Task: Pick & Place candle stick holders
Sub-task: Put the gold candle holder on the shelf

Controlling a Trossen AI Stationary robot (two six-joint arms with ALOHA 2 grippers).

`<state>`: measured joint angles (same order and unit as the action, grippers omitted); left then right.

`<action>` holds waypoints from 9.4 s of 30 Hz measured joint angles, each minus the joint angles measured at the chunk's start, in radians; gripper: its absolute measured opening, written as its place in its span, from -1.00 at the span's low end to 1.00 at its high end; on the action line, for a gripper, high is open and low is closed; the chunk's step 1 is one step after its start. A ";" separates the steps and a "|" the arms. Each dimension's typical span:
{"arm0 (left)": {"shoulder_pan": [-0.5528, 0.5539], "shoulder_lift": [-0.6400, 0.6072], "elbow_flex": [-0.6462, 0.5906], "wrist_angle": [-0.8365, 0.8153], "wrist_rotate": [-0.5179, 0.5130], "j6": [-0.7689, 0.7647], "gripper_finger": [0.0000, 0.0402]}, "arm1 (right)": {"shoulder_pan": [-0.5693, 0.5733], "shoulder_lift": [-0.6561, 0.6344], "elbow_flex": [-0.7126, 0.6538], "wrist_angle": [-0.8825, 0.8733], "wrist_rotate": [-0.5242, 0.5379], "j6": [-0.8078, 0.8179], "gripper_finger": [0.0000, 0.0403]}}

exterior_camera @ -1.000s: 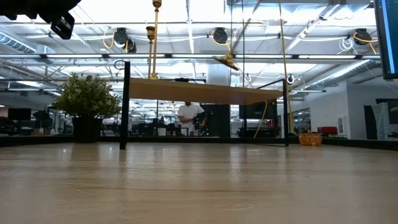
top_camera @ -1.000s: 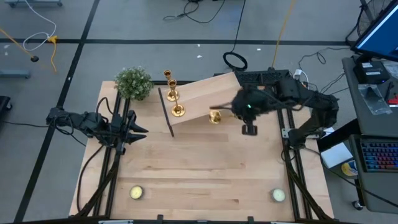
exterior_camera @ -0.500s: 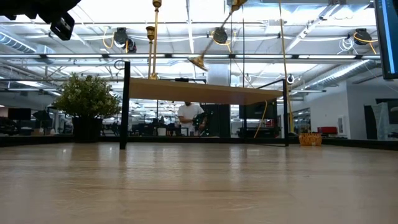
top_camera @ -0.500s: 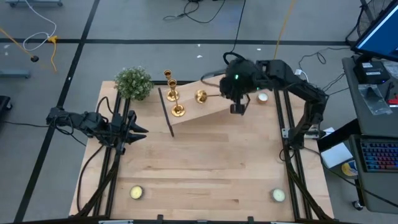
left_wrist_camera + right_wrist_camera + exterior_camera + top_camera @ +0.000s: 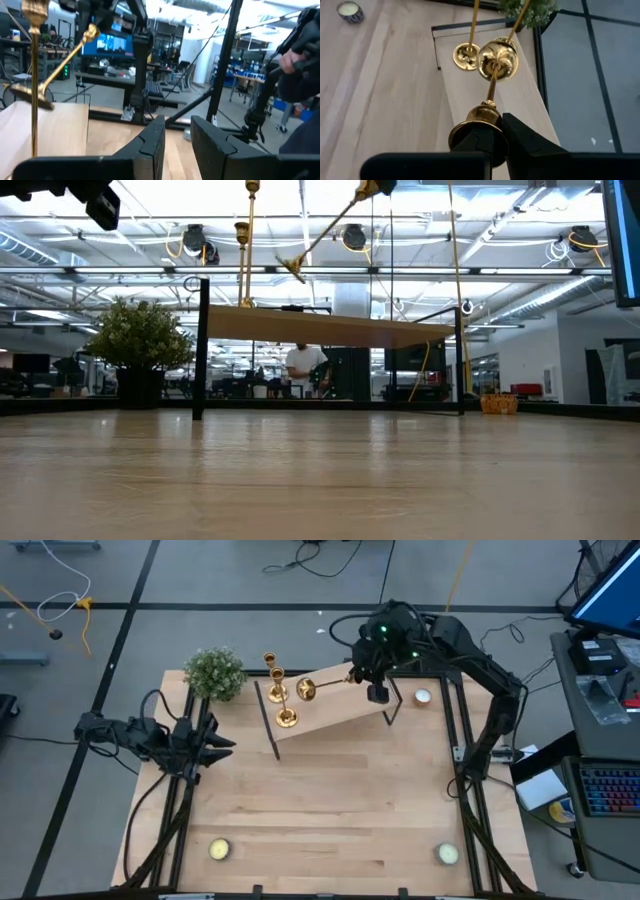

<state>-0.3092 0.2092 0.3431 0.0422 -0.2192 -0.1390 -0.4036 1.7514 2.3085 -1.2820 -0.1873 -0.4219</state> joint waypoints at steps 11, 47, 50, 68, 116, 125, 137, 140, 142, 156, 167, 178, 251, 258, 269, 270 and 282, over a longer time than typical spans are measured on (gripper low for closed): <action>0.000 0.000 0.000 0.105 -0.001 -0.010 -0.54 | -0.021 0.014 0.000 -0.006 -0.027 0.012 -0.94; -0.001 0.864 0.492 0.238 -0.469 0.028 -0.54 | 0.019 0.010 0.000 -0.154 -0.141 0.099 -0.94; 0.000 0.938 0.612 0.116 -0.472 0.025 -0.54 | 0.049 0.010 0.000 -0.170 -0.142 0.098 -0.94; 0.001 1.206 0.976 -0.188 -0.463 0.023 -0.54 | 0.279 0.010 0.000 -0.127 -0.157 0.110 -0.94; 0.054 1.246 0.992 -0.304 -0.142 -0.237 -0.54 | 0.422 0.112 -0.006 0.009 -0.160 0.202 -0.94; 0.054 1.246 0.992 -0.301 -0.089 -0.257 -0.54 | 0.420 0.112 -0.014 0.014 -0.159 0.212 -0.94; 0.073 1.302 0.992 -0.263 -0.061 -0.272 -0.18 | 0.424 0.112 -0.015 0.029 -0.159 0.217 -0.94; 0.089 1.322 0.992 -0.254 -0.041 -0.297 0.01 | 0.426 0.112 -0.015 0.029 -0.159 0.215 -0.94; 0.096 1.326 0.992 -0.253 -0.032 -0.318 0.11 | 0.426 0.112 -0.015 0.022 -0.159 0.215 -0.94; 0.108 1.325 0.992 -0.168 0.044 -0.347 0.08 | 0.426 0.112 -0.069 -0.008 -0.160 0.212 -0.94; 0.108 1.324 0.991 -0.179 0.078 -0.333 -0.31 | 0.426 0.111 -0.092 0.018 -0.210 0.209 -0.94; 0.125 1.324 0.991 -0.170 0.097 -0.342 0.32 | 0.425 0.111 -0.092 0.082 -0.204 0.216 -0.94; 0.140 1.325 0.991 -0.142 0.131 -0.451 -0.53 | 0.356 -0.140 -0.092 0.014 0.162 0.147 -0.62; 0.150 1.325 0.991 0.044 0.116 -0.369 -0.53 | 0.329 -0.201 -0.092 0.013 0.162 0.148 -0.62; 0.199 1.245 1.026 0.160 0.001 -0.226 -0.53 | 0.288 -0.251 -0.092 -0.033 0.161 0.046 -0.62; 0.206 1.242 1.048 0.157 -0.006 -0.202 -0.53 | 0.282 -0.253 -0.092 -0.045 0.161 0.039 -0.62; 0.311 1.258 1.322 -0.096 -0.091 -0.018 -0.53 | 0.245 -0.262 -0.092 -0.138 0.160 0.004 -0.62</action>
<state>0.0020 1.4670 1.6654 -0.0536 -0.3103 -0.1573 -0.1585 1.4895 2.2166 -1.4195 -0.0269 -0.4183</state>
